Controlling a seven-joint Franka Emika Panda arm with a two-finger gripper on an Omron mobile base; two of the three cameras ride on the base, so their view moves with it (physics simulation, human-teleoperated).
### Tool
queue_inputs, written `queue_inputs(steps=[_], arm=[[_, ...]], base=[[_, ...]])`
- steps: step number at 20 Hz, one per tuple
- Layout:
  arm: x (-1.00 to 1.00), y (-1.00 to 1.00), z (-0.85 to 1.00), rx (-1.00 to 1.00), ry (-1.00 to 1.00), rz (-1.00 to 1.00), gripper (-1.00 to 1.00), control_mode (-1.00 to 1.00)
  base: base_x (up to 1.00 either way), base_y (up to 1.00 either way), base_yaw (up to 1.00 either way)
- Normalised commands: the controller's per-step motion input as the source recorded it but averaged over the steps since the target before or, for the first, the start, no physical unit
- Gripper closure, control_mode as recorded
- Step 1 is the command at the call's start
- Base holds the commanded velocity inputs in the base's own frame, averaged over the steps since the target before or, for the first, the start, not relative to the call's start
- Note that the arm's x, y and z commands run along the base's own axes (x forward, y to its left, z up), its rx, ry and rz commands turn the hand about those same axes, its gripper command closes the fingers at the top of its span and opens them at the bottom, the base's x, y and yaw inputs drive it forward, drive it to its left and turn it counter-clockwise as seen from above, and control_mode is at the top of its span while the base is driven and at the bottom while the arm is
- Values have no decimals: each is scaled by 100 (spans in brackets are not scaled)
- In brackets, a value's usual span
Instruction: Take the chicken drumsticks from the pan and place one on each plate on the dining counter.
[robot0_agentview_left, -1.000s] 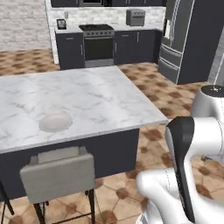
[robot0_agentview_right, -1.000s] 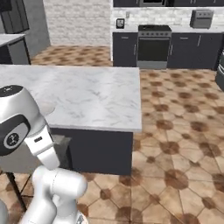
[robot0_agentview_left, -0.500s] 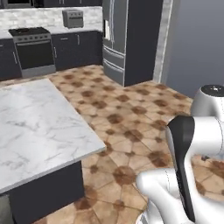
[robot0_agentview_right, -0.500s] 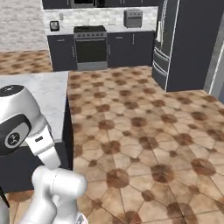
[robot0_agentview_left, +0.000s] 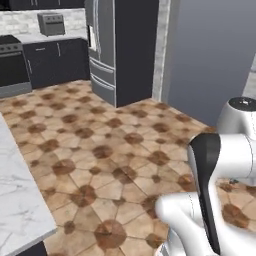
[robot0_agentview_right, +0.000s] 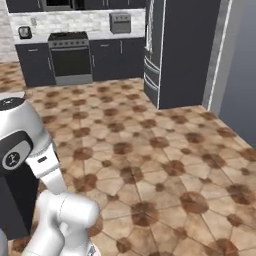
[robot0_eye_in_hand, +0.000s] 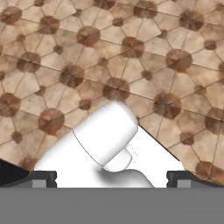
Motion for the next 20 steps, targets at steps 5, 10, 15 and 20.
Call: queue_inputs(steps=[5, 10, 15, 20], arm=[[0, 0, 0, 0, 0, 0, -100, 100], [0, 0, 0, 0, 0, 0, -100, 100], [0, 0, 0, 0, 0, 0, -100, 100], [0, 0, 0, 0, 0, 0, -100, 100]], base=[[100, -78, 30], [100, -70, 49], [100, -41, 44], [100, -1, 33]])
